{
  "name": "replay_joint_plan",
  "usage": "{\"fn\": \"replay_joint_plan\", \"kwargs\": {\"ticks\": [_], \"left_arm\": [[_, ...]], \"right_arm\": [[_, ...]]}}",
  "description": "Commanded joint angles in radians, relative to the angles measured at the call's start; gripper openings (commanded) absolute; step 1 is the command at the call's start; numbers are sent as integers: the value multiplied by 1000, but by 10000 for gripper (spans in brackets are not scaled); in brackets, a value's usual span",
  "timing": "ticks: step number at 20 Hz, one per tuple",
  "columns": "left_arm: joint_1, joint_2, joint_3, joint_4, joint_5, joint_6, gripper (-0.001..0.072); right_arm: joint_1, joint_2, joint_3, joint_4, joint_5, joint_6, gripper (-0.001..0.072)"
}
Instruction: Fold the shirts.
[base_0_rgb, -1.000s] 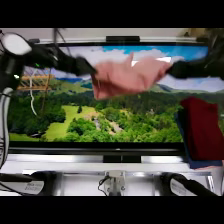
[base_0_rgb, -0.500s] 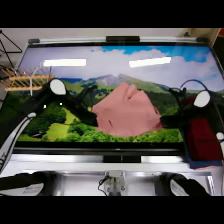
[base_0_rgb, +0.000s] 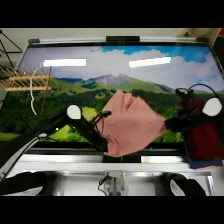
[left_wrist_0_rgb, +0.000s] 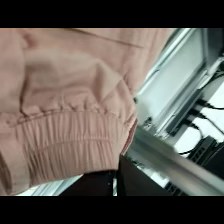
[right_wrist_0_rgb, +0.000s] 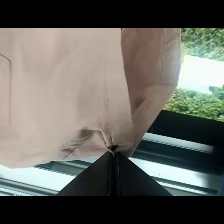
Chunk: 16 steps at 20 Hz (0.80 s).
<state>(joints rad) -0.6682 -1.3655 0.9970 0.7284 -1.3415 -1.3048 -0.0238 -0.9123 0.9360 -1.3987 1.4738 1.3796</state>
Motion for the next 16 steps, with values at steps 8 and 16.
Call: {"fn": "replay_joint_plan", "kwargs": {"ticks": [8, 16], "left_arm": [[180, 158, 55, 66, 12, -35, 583], [285, 235, -105, 325, -22, -148, 583]], "right_arm": [[1, 93, 23, -42, -16, 129, 678], [48, 52, -65, -54, -44, 176, 679]]}}
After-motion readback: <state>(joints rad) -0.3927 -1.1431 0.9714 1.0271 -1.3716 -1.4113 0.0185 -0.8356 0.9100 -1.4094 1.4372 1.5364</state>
